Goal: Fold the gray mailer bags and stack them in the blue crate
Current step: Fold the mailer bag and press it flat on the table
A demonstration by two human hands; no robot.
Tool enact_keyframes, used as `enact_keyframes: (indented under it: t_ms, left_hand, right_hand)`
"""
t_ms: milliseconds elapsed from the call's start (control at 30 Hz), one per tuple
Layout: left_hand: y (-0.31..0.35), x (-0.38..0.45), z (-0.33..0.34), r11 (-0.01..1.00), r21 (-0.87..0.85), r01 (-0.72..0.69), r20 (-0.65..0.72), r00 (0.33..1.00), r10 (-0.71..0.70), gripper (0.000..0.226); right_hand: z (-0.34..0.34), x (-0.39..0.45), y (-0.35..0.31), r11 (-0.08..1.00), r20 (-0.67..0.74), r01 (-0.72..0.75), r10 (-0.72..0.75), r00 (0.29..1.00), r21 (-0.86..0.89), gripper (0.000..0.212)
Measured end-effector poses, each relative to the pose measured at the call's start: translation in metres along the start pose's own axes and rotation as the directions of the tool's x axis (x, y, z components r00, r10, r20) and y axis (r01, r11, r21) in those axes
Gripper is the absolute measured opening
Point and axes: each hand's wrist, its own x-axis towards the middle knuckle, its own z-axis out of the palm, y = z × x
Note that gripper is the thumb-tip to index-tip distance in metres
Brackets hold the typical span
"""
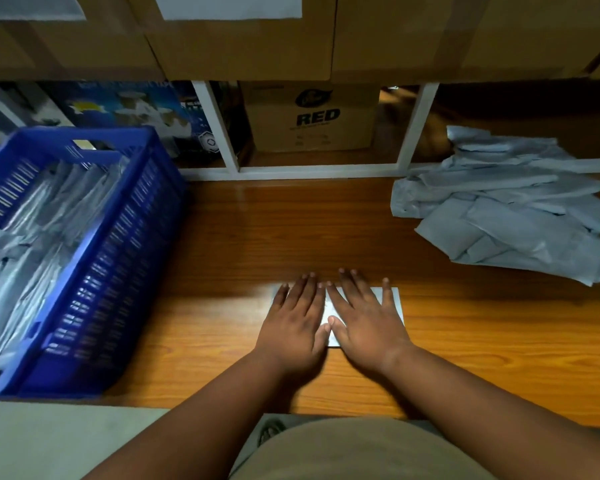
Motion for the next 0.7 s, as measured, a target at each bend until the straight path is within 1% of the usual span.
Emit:
enact_keyframes:
  t_ms: [167,367,467,567,700]
  left_hand:
    - [0.001,-0.002,-0.001,0.999,-0.030,-0.019,-0.039,0.999,0.018,0.073]
    - [-0.001,0.001,0.000,1.000,-0.013,-0.024,-0.012,1.000,0.024,0.075]
    - [-0.003,-0.006,-0.001,1.000,-0.020,0.020,-0.003,1.000,-0.020,0.079]
    - [-0.018,-0.022,-0.003,0.997,-0.004,0.073,0.023,0.997,-0.073,0.085]
    - [-0.037,-0.039,-0.006,0.998,-0.013,0.066,0.027,0.997,-0.066,0.084]
  right_hand:
    - [0.001,0.001,-0.002,1.000,-0.001,-0.016,0.016,1.000,-0.013,0.071]
    - [0.000,0.001,-0.001,0.999,0.000,-0.019,0.019,1.000,-0.034,0.071]
    - [-0.002,0.000,-0.002,1.000,0.016,-0.014,0.014,1.000,-0.010,0.072]
    - [-0.005,-0.005,0.008,1.000,0.021,0.021,-0.021,1.000,0.000,0.075]
    - [-0.007,-0.015,0.024,0.999,0.005,0.050,-0.050,0.999,0.002,0.078]
